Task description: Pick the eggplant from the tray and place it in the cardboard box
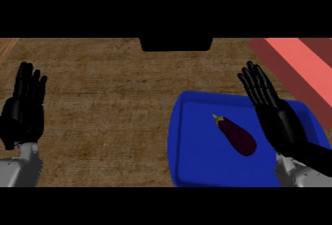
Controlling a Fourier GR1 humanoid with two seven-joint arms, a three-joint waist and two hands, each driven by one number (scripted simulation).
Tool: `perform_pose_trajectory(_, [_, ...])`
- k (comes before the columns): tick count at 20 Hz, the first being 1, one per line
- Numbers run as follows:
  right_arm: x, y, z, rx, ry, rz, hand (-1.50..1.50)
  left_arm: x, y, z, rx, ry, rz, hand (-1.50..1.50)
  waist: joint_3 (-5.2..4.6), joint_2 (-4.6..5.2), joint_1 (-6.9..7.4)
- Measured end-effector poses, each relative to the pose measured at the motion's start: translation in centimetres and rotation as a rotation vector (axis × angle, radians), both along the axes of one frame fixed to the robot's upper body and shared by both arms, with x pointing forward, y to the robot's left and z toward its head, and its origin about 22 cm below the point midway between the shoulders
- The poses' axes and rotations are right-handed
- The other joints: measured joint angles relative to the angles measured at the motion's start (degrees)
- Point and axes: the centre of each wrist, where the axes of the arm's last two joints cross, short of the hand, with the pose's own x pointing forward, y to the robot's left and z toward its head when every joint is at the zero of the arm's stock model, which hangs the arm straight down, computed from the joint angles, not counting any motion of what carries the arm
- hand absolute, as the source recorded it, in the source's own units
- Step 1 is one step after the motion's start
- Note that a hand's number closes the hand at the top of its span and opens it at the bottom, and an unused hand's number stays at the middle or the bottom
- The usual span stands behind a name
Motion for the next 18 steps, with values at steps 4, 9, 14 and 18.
perform_pose_trajectory(4, [1.9,-1.6,0.9,-0.11,0.104,0.12,-1.5,-0.2,0.4,-0.6,0.002,0.067,-0.07,0.0,-0.26,-0.67,1.17])
perform_pose_trajectory(9, [4.6,-4.9,2.8,-0.291,0.084,0.109,-1.5,-1.4,0.3,-1.8,-0.024,0.19,-0.204,0.0,-0.37,-0.87,2.35])
perform_pose_trajectory(14, [5.6,-8.3,2.4,-0.26,-0.061,0.196,-1.5,-2.5,1.1,-2.2,-0.052,0.245,-0.258,0.0,-0.3,-1.11,1.72])
perform_pose_trajectory(18, [5.9,-9.2,4.6,-0.379,-0.136,0.306,-1.5,-2.9,2.3,-2.1,-0.057,0.263,-0.26,0.0,-0.36,-1.34,1.21])
